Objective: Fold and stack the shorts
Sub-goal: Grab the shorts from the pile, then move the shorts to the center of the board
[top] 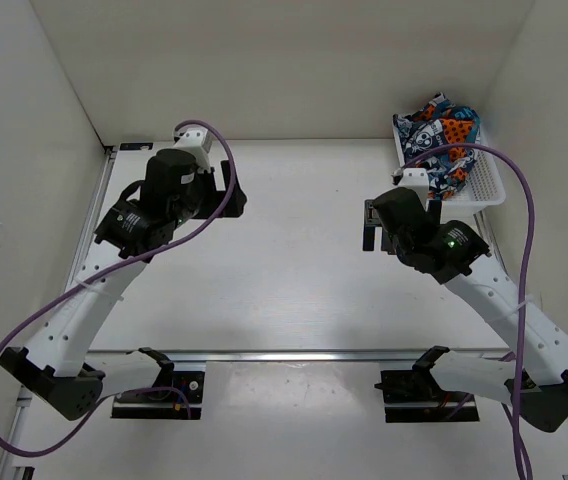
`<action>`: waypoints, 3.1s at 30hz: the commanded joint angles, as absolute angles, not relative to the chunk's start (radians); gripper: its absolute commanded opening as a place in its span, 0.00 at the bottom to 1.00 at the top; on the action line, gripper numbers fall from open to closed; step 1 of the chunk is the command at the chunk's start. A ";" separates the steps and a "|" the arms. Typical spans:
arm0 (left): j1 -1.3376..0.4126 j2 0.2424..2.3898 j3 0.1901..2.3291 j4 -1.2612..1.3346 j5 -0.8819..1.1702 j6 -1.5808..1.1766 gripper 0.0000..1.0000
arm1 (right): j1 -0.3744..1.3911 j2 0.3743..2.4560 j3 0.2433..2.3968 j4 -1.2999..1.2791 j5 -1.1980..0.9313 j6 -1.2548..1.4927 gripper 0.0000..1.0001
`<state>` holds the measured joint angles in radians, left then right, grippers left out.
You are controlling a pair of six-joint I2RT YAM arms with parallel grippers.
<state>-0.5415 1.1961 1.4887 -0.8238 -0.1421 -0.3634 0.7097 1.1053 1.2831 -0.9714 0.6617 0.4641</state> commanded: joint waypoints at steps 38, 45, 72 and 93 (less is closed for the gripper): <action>-0.535 1.356 1.358 -0.834 -0.110 -0.374 1.00 | -0.192 2.413 2.500 -0.677 -0.107 0.477 0.94; -0.535 1.426 1.368 -0.834 -0.121 -0.385 1.00 | -0.192 2.621 2.600 -0.493 -0.138 0.596 0.70; -0.450 1.324 1.569 -0.991 -0.064 -0.345 1.00 | 0.001 1.741 2.539 -0.733 -0.276 0.362 0.00; -0.158 1.121 1.484 -1.074 0.018 -0.358 0.96 | 0.635 1.447 1.588 -0.764 -0.015 0.482 0.91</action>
